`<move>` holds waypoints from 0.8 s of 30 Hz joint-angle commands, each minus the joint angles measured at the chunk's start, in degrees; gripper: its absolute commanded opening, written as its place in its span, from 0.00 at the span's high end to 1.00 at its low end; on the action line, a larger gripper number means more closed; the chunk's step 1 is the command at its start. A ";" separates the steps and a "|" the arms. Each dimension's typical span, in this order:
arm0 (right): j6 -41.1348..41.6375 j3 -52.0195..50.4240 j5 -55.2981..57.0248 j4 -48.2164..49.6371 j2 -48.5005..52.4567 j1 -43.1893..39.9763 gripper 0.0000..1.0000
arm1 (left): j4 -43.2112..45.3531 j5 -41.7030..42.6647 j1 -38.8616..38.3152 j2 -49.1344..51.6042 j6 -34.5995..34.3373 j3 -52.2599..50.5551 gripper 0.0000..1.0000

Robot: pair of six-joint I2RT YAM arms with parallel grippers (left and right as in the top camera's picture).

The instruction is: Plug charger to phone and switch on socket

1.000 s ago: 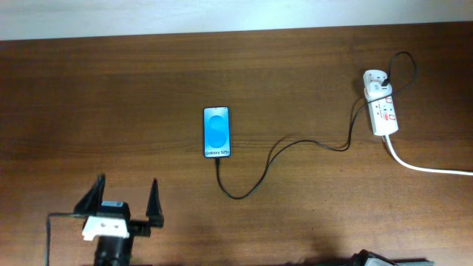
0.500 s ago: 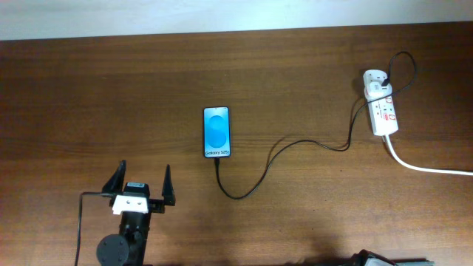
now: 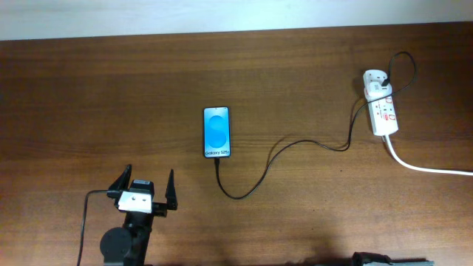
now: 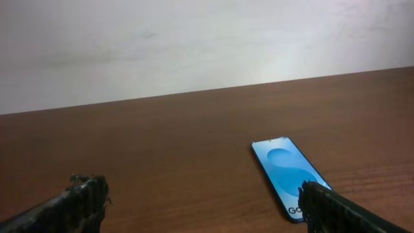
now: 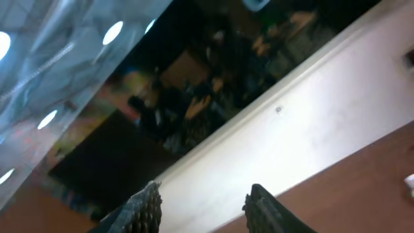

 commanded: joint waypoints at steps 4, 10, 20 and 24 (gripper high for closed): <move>-5.55 -22.32 14.10 9.90 -20.65 4.81 0.56 | -0.31 0.61 0.79 -0.66 0.96 -0.09 0.01; -8.39 -38.82 13.70 17.86 -35.58 4.76 0.61 | -0.33 0.61 0.81 -0.63 0.96 -0.09 0.01; -14.78 -39.43 15.65 18.51 -53.05 -2.08 0.44 | -0.33 0.61 0.81 -0.63 0.96 -0.09 0.01; -14.80 -40.87 15.96 17.51 -59.89 -8.26 0.25 | -0.33 0.61 0.81 -0.63 0.96 -0.09 0.01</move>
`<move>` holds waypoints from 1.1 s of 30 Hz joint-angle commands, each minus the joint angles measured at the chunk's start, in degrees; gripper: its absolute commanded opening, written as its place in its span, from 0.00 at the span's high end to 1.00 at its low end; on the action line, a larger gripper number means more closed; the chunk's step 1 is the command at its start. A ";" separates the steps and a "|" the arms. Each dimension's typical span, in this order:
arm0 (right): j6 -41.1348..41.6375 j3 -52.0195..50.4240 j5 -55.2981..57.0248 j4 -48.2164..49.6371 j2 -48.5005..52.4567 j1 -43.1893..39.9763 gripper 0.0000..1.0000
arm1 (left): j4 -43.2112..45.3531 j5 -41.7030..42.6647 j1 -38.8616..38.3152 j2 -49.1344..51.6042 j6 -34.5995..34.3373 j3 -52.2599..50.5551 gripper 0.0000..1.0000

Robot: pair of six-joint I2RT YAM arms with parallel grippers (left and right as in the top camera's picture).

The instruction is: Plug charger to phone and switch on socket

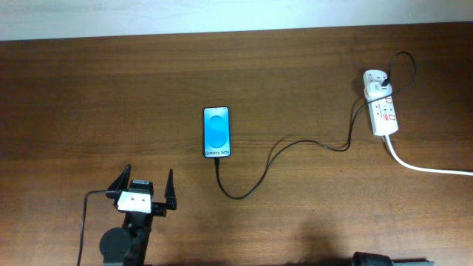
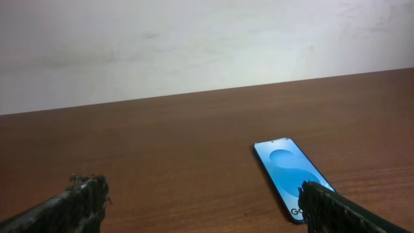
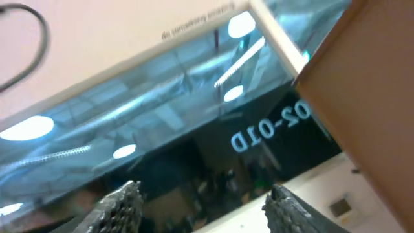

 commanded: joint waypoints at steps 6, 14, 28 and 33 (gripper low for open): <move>-2.47 -2.12 8.59 -4.90 -6.54 -9.22 0.01 | -0.28 0.59 0.24 -0.48 0.94 -0.11 0.01; 24.81 -3.06 8.11 -3.17 -6.54 3.28 0.02 | -0.28 0.59 0.24 -0.48 0.92 -0.11 0.01; 43.82 -46.88 10.21 -0.63 -6.51 15.10 0.01 | -0.28 0.59 0.24 -0.48 0.94 -0.11 0.01; 50.90 -66.03 17.42 18.49 -6.51 15.10 0.02 | -0.31 0.59 0.24 -0.48 0.94 -0.11 0.01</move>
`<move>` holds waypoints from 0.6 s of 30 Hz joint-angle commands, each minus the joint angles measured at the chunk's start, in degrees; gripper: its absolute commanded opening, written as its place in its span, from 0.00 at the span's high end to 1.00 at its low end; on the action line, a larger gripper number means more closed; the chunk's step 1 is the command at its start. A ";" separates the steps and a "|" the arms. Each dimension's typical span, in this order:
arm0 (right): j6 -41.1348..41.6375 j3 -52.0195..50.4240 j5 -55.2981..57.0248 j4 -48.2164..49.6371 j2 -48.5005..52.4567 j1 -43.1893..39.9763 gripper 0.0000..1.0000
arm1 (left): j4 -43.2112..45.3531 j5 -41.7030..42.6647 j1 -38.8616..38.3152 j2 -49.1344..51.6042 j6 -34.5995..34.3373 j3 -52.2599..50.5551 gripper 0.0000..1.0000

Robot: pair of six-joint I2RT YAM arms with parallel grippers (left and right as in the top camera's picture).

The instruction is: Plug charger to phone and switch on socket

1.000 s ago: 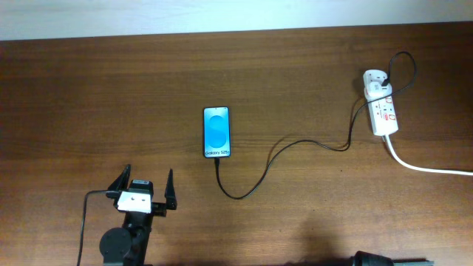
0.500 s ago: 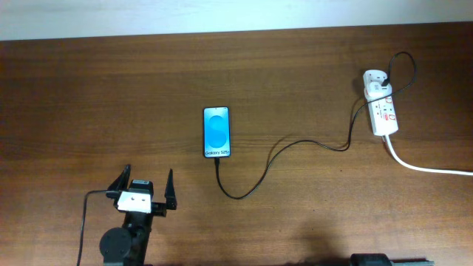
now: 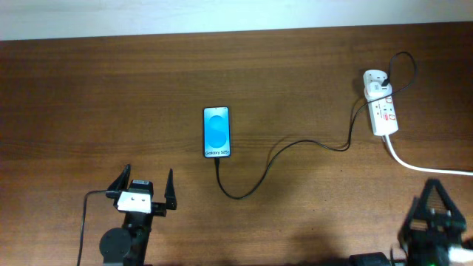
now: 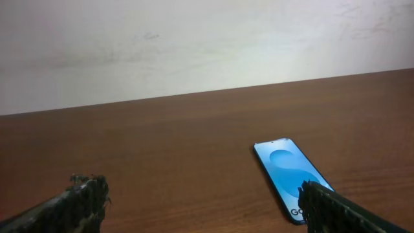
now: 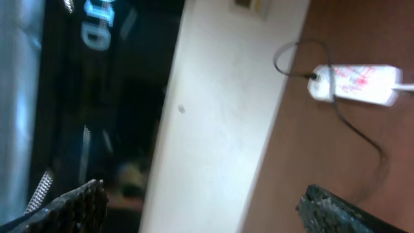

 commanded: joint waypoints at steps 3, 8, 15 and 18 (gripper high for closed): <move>-9.01 -15.34 3.63 18.97 -0.24 0.15 0.01 | -0.26 0.61 0.24 -0.35 0.94 -0.11 0.01; -27.80 -26.88 1.97 38.99 -0.63 0.17 0.01 | -0.26 0.61 0.24 -0.35 0.94 -0.11 0.01; -37.40 -39.30 1.99 51.47 -1.84 0.00 0.02 | -0.26 0.61 0.24 -0.35 0.94 -0.11 0.00; -37.38 -43.28 1.05 52.65 -1.84 -2.10 0.01 | -0.26 0.61 0.24 -0.35 0.94 -0.11 0.01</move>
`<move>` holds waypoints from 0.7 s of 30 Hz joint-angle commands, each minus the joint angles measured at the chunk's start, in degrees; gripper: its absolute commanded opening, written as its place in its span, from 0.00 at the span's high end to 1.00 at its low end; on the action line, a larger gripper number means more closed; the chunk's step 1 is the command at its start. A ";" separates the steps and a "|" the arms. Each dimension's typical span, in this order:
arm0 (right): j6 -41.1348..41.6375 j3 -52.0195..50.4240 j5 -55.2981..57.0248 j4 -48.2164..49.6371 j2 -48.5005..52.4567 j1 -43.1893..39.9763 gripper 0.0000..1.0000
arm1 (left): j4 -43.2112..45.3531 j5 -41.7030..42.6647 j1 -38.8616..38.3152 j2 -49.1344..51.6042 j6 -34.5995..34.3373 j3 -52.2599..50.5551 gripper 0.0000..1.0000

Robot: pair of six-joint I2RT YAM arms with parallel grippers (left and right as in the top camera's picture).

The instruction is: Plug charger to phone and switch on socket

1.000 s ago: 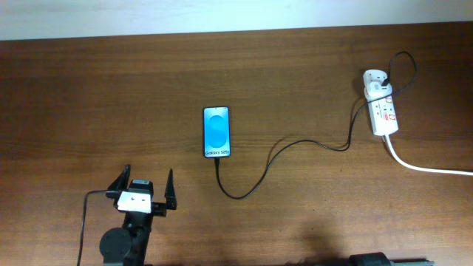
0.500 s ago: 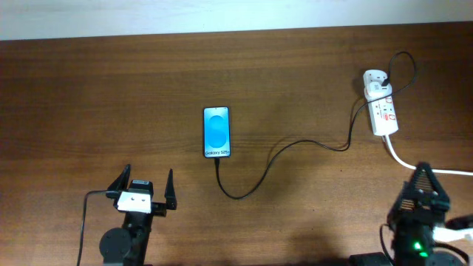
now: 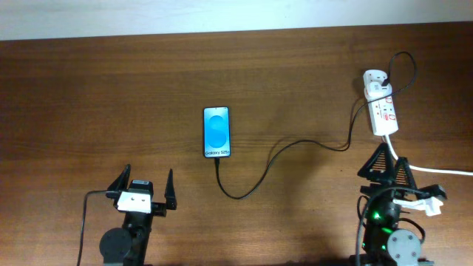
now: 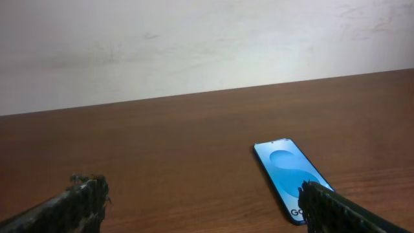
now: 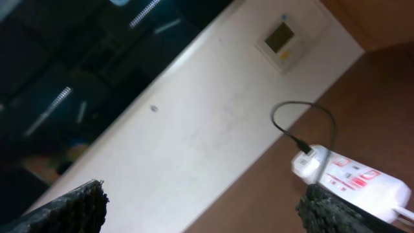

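Observation:
A phone (image 3: 216, 131) with a lit blue screen lies face up in the middle of the table, also at the right of the left wrist view (image 4: 291, 175). A black charger cable (image 3: 273, 159) runs from its near end to an adapter in the white socket strip (image 3: 382, 109) at the far right. My left gripper (image 3: 145, 183) stands open at the front left, short of the phone. My right gripper (image 3: 390, 166) is open at the front right, just in front of the strip, which shows in its wrist view (image 5: 352, 176).
The strip's white mains lead (image 3: 429, 167) trails off to the right edge beside my right gripper. A pale wall (image 4: 194, 45) rises behind the table's far edge, with a wall panel (image 5: 284, 39) on it.
My right gripper has moved from the front right corner to just before the socket strip, and its camera now faces the strip. The left gripper, phone and cable have not moved.
At first only the left arm showed on the table, open near the front left, while the right wrist camera faced the room. Then the right arm showed at the front right corner, open. Now it stands near the strip.

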 commanded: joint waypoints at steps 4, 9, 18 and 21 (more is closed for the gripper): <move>-15.32 -2.97 -10.47 -1.38 -0.66 -5.09 0.01 | -0.26 0.61 0.24 -0.28 0.94 -0.11 0.01; -28.98 -2.97 -13.46 -12.22 -0.66 -5.11 0.01 | -0.26 0.63 0.24 -0.28 0.94 -0.11 0.01; -31.32 -2.97 -14.32 -12.33 -0.66 -5.05 0.02 | -0.26 0.61 0.24 -0.24 0.94 -0.11 0.01; -35.34 -2.97 -16.65 -12.55 -0.66 -5.05 0.02 | -0.26 0.61 0.24 -0.24 0.92 -0.11 0.01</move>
